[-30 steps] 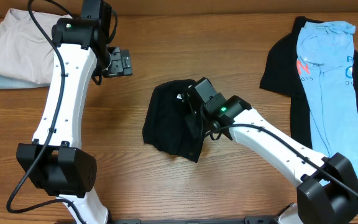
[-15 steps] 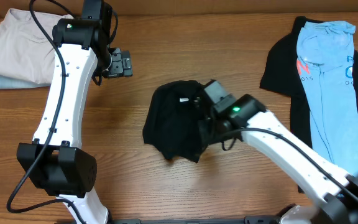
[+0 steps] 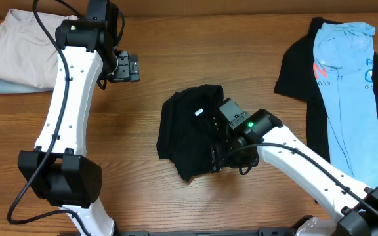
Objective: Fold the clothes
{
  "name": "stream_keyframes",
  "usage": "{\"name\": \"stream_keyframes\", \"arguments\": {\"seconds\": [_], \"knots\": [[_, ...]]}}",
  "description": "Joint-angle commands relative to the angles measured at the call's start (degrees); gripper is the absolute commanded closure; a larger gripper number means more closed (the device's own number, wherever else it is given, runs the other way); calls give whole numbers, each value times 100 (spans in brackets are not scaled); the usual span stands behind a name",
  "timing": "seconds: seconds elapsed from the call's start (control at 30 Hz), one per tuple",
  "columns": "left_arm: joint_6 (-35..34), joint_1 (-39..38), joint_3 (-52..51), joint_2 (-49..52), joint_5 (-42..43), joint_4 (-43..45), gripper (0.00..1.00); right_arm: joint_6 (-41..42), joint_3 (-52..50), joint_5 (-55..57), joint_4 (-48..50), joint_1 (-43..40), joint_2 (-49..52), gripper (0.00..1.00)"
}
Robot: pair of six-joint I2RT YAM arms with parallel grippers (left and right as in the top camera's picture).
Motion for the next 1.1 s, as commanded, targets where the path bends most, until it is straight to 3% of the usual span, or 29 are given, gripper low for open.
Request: {"name": "stream_keyframes", "arguments": {"seconds": [0.0,0.3,0.57,0.8,1.07], "knots": [[87,31,-31,33,-70,4,0,-90,721,-2,151,-39,-46,30],[87,31,-31,33,-70,4,0,-302,1161,1438,1585,-39,304,45],[87,31,-31,33,-70,7,0,-315,1161,2039,2518,-42,1386,48],[87,31,-31,33,-68,-13,0,-293,1163,2592,3134,-90,1639,49],[87,31,-31,33,-68,-9,0,-291,1163,2634,2872,-417,1631,48]]}}
